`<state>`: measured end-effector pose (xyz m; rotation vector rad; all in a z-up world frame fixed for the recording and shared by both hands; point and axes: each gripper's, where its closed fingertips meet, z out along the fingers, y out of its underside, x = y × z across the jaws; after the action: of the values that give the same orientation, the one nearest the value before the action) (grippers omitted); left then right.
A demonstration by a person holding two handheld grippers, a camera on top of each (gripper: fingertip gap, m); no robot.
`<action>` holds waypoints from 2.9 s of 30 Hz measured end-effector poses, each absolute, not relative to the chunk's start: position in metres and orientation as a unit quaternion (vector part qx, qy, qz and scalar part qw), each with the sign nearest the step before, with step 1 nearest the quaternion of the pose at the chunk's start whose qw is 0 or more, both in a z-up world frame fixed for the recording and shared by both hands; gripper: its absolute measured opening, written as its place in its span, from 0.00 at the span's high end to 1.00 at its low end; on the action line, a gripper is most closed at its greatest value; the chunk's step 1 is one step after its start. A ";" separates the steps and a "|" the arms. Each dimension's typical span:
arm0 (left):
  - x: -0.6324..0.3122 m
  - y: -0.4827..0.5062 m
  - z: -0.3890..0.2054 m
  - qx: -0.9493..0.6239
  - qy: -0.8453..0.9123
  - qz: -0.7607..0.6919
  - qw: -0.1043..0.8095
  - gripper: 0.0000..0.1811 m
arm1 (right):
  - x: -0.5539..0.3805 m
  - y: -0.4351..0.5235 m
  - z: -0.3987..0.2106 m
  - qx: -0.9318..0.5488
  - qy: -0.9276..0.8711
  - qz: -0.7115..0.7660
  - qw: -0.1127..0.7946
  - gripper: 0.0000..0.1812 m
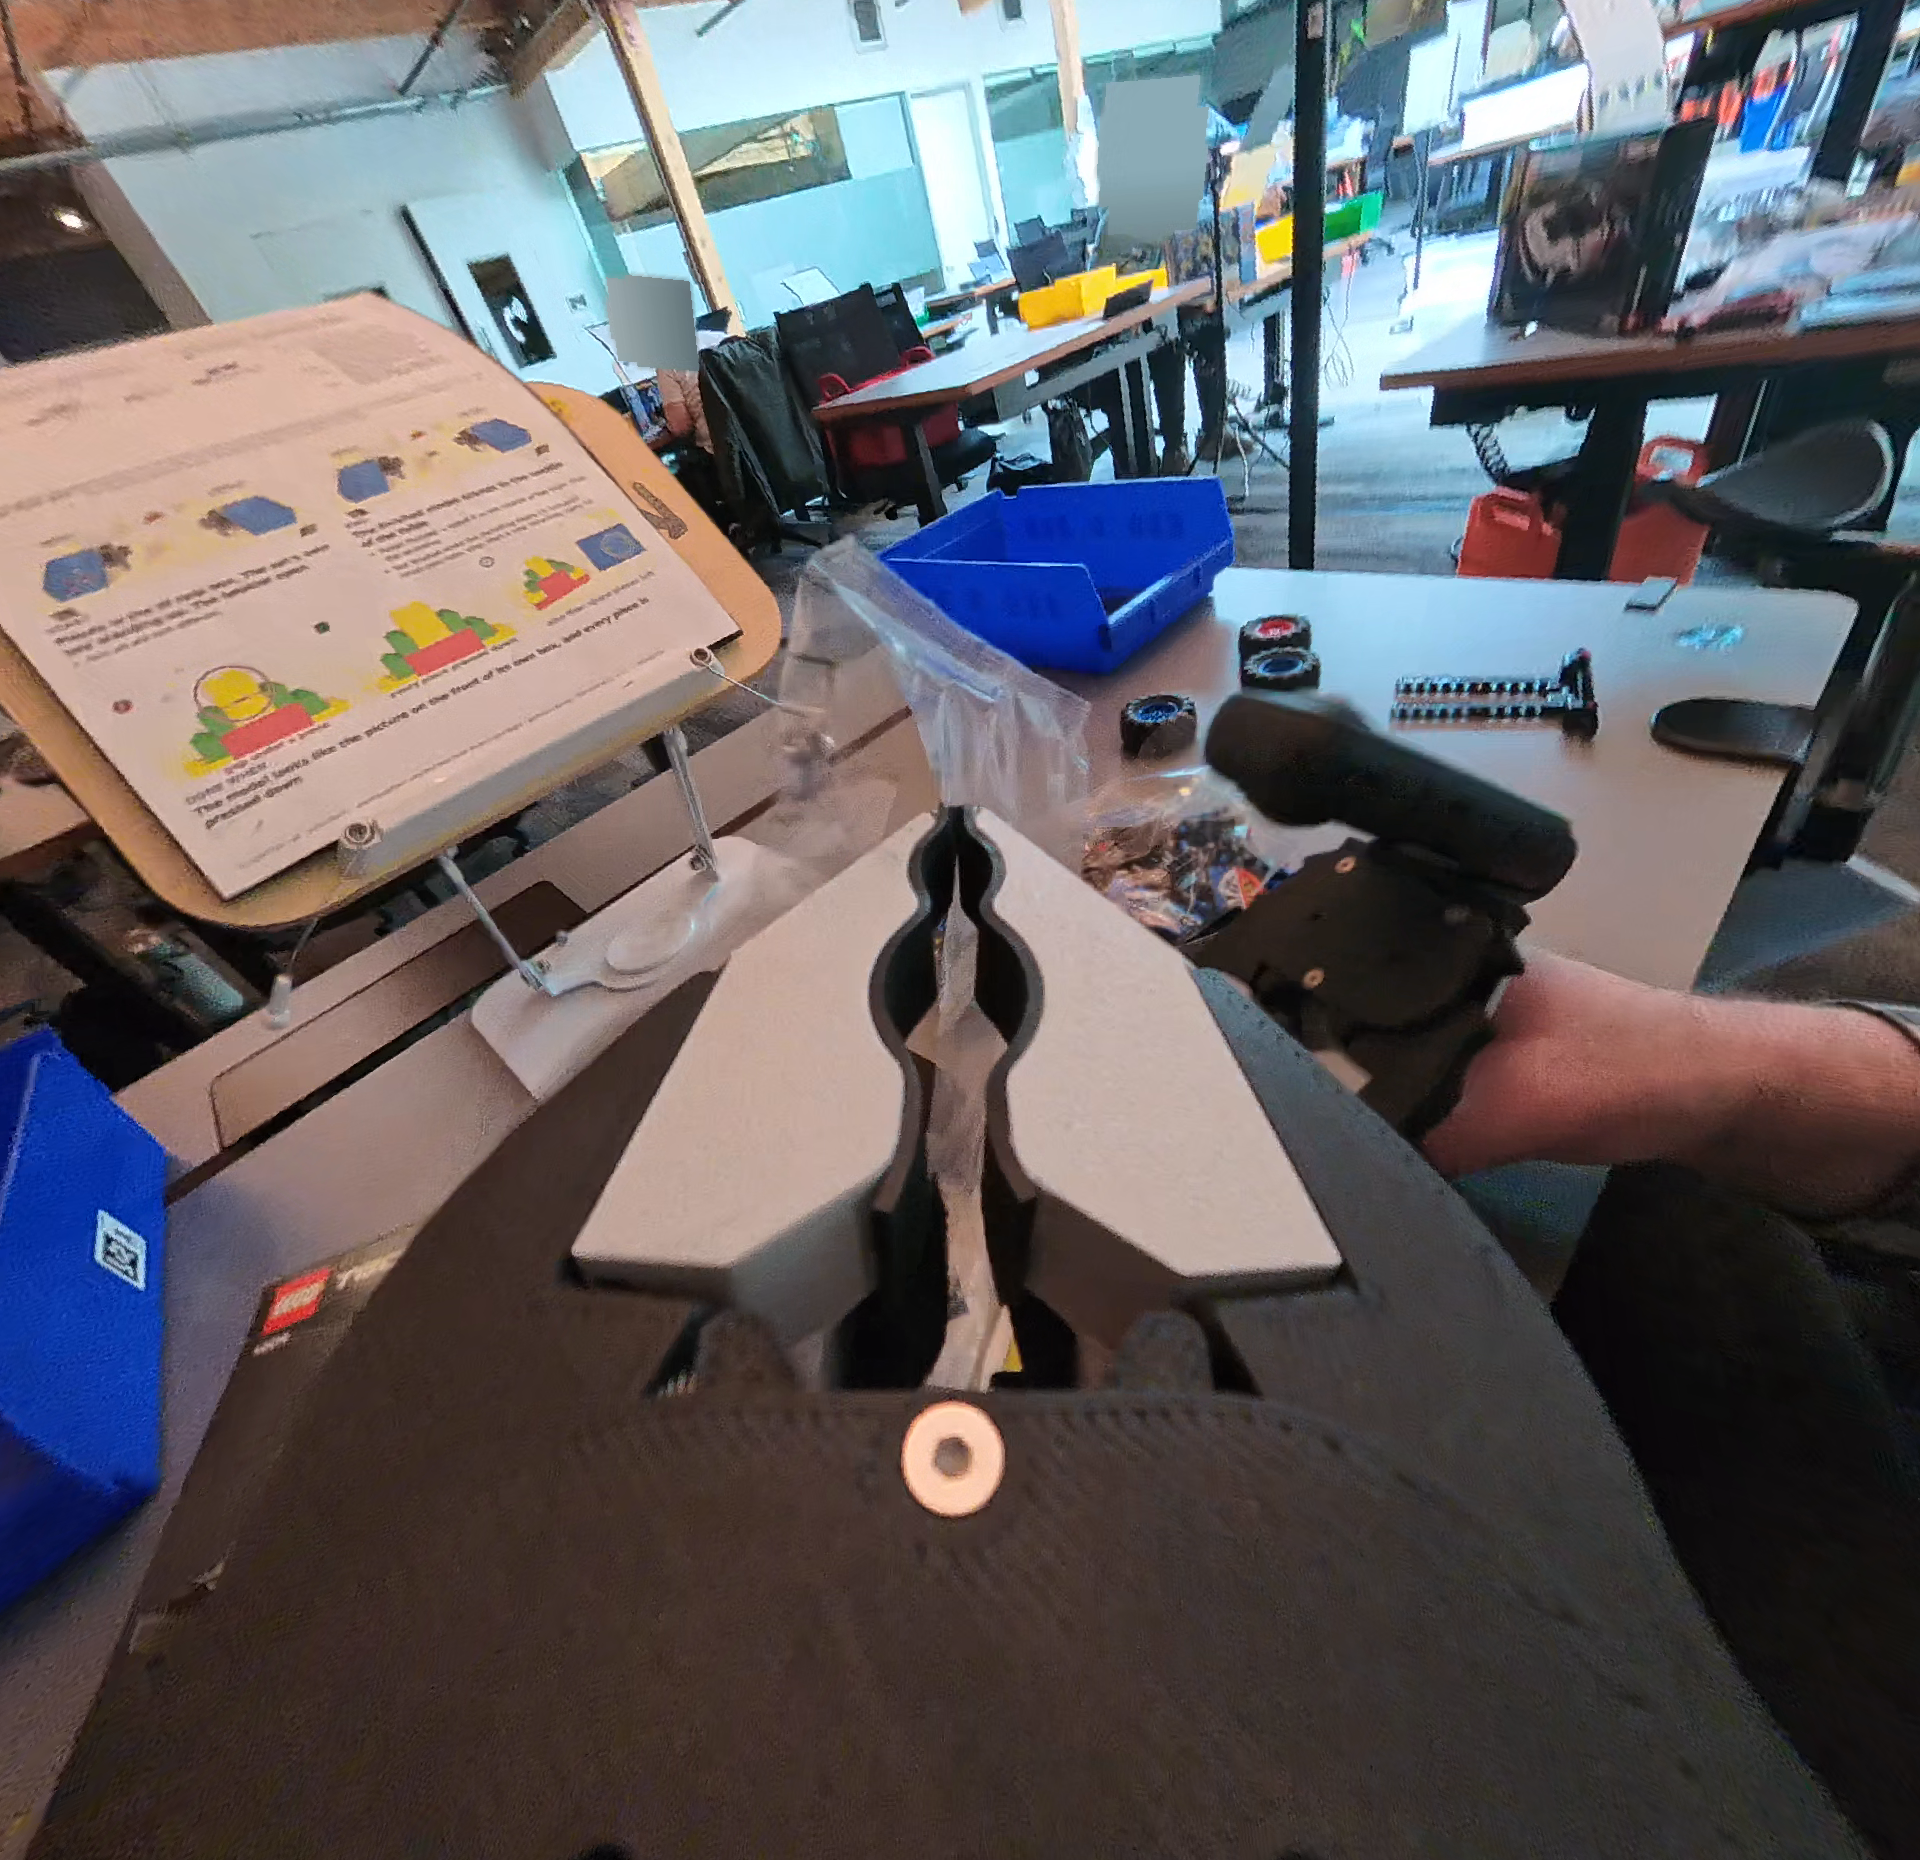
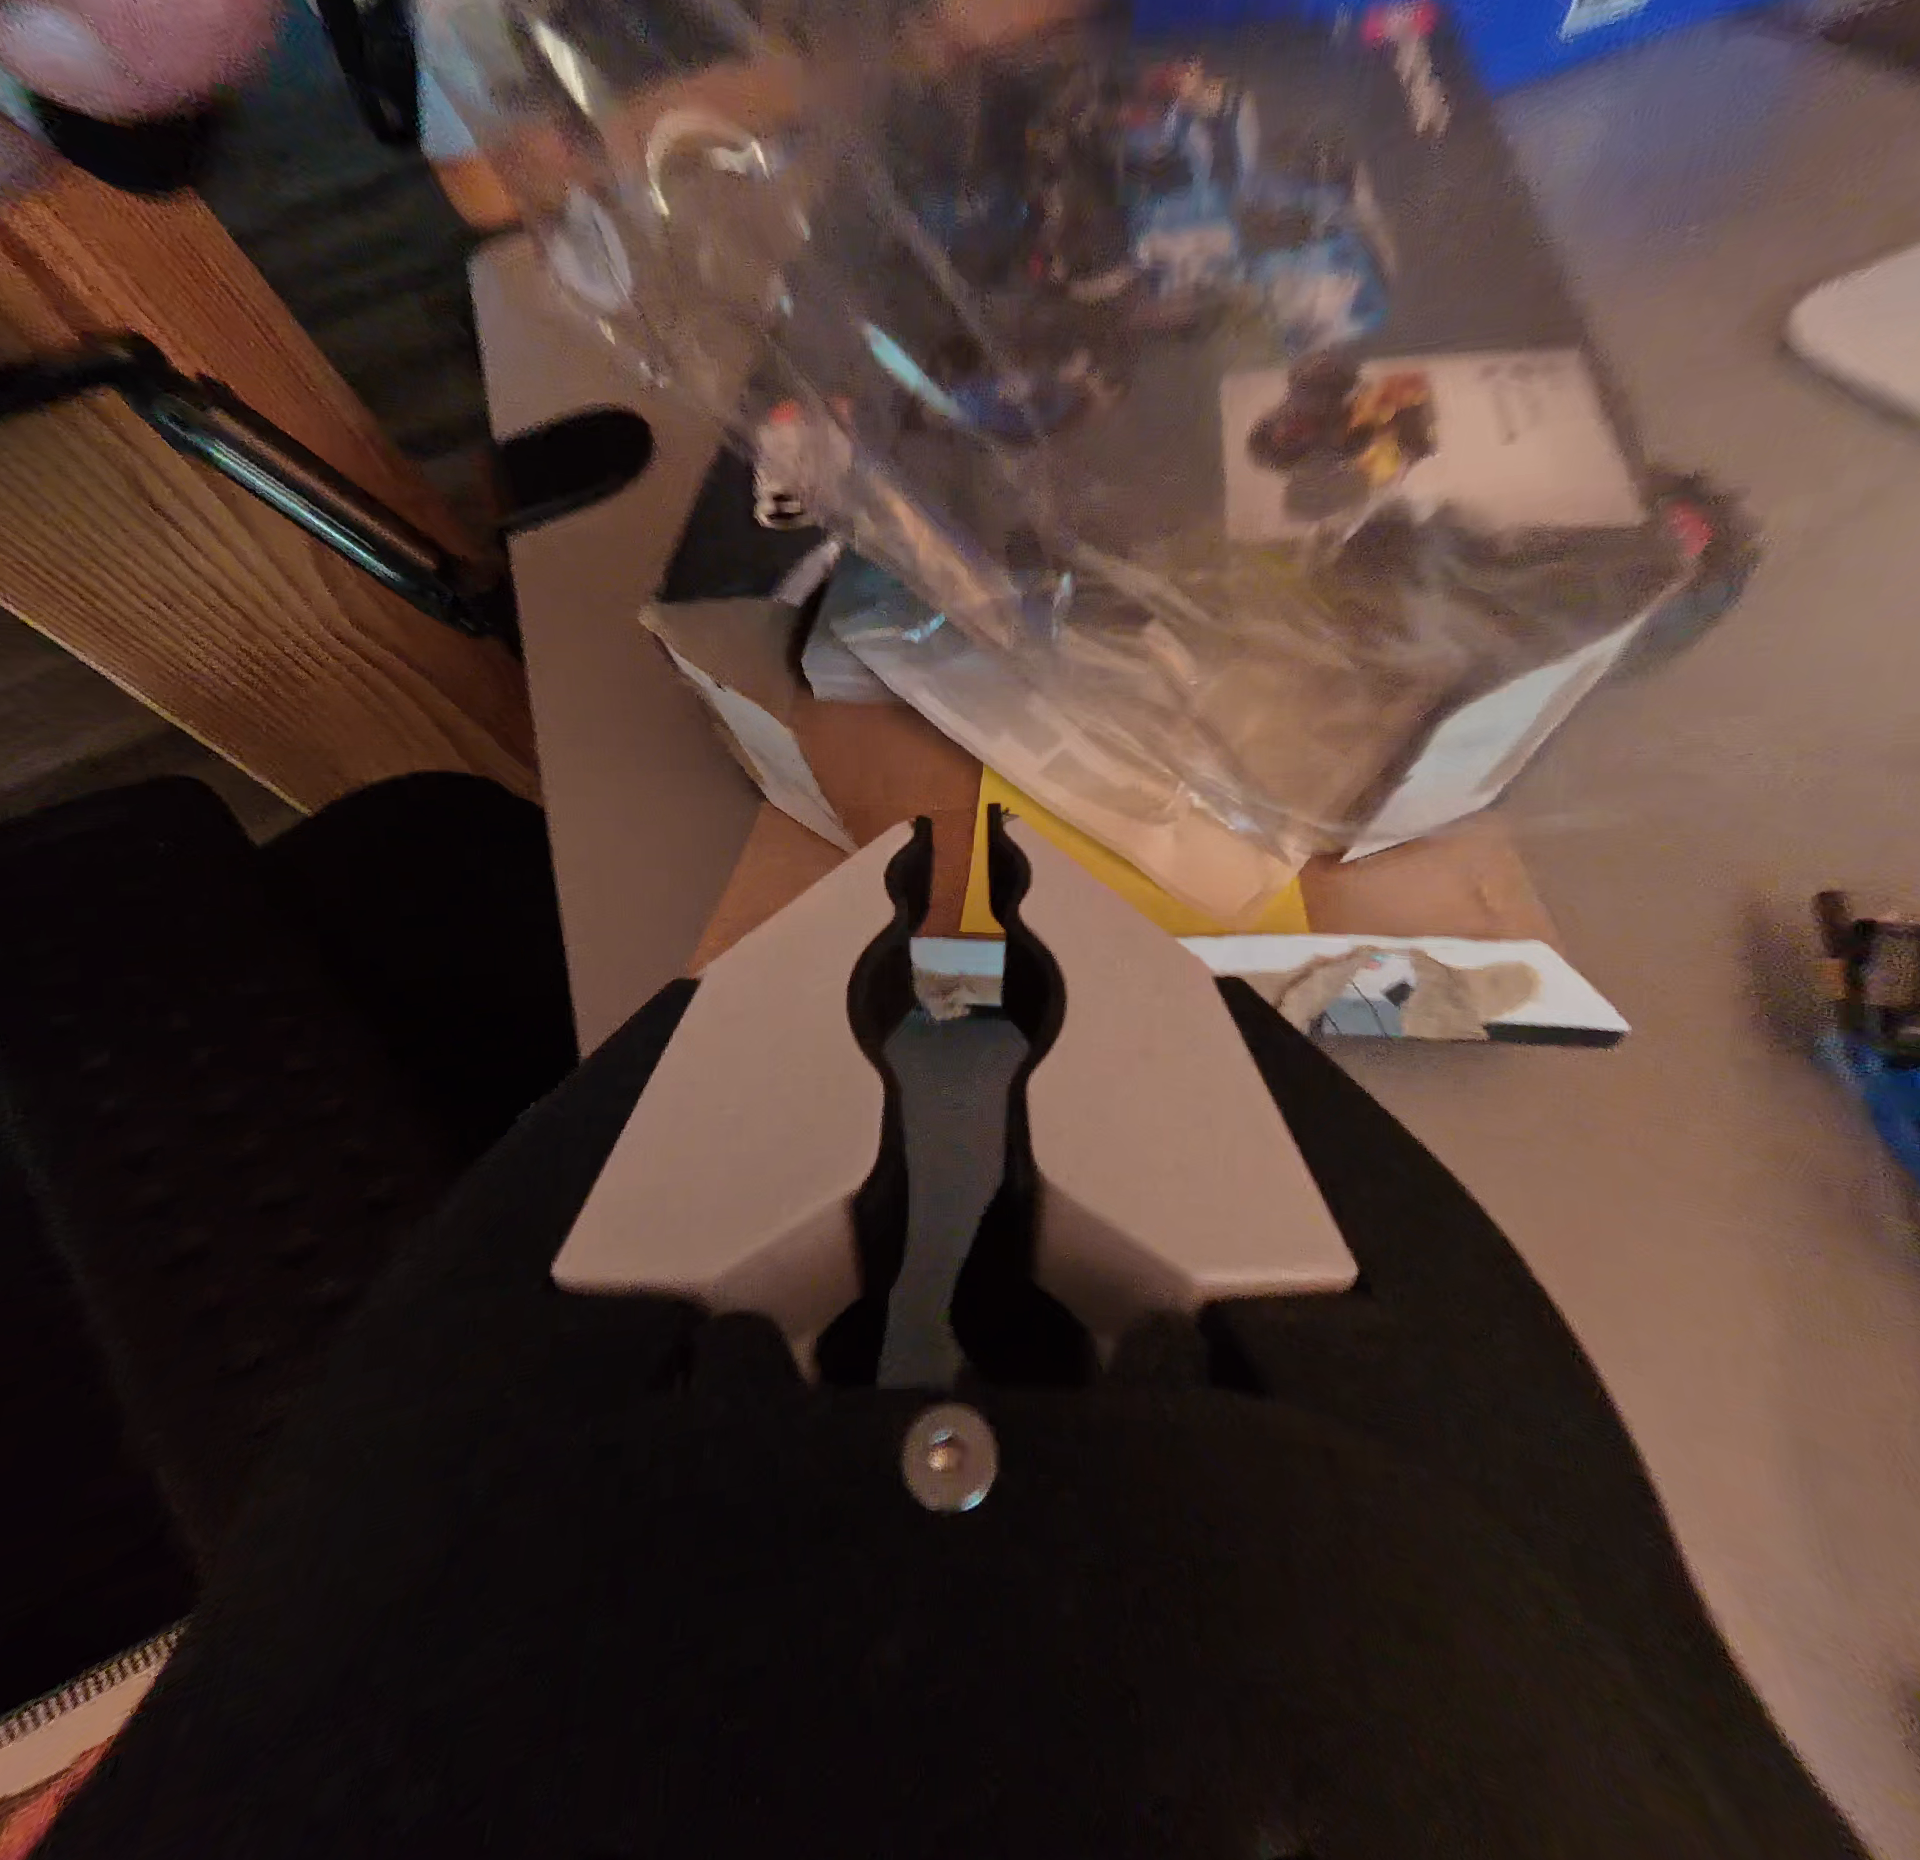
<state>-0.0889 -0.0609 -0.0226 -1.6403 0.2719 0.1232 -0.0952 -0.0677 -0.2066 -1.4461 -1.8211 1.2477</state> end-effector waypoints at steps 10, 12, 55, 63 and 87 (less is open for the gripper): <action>-0.063 -0.066 0.005 -0.717 0.121 0.018 0.687 1.00 | -0.036 -0.054 -0.075 -0.438 -0.608 0.535 0.390 0.73; -0.040 -0.060 0.005 -0.718 0.133 -0.005 0.683 1.00 | -0.033 -0.063 -0.059 -0.427 -0.604 0.531 0.412 0.70; 0.082 -0.052 0.006 -0.618 0.133 -0.347 0.693 1.00 | 0.075 -0.050 -0.026 -0.407 -0.521 0.638 0.395 1.00; 0.088 -0.045 -0.011 -0.617 0.116 -0.368 0.686 1.00 | 0.071 -0.042 -0.034 -0.430 -0.523 0.576 0.458 0.84; 0.103 -0.047 -0.029 -0.621 0.168 -0.378 0.666 0.98 | 0.091 -0.039 -0.037 -0.414 -0.476 0.696 0.343 1.00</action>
<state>0.1032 -0.0473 -0.0288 -1.4026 0.3790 -0.8528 0.0906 -0.0385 -0.0367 -1.0772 -1.2380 1.8085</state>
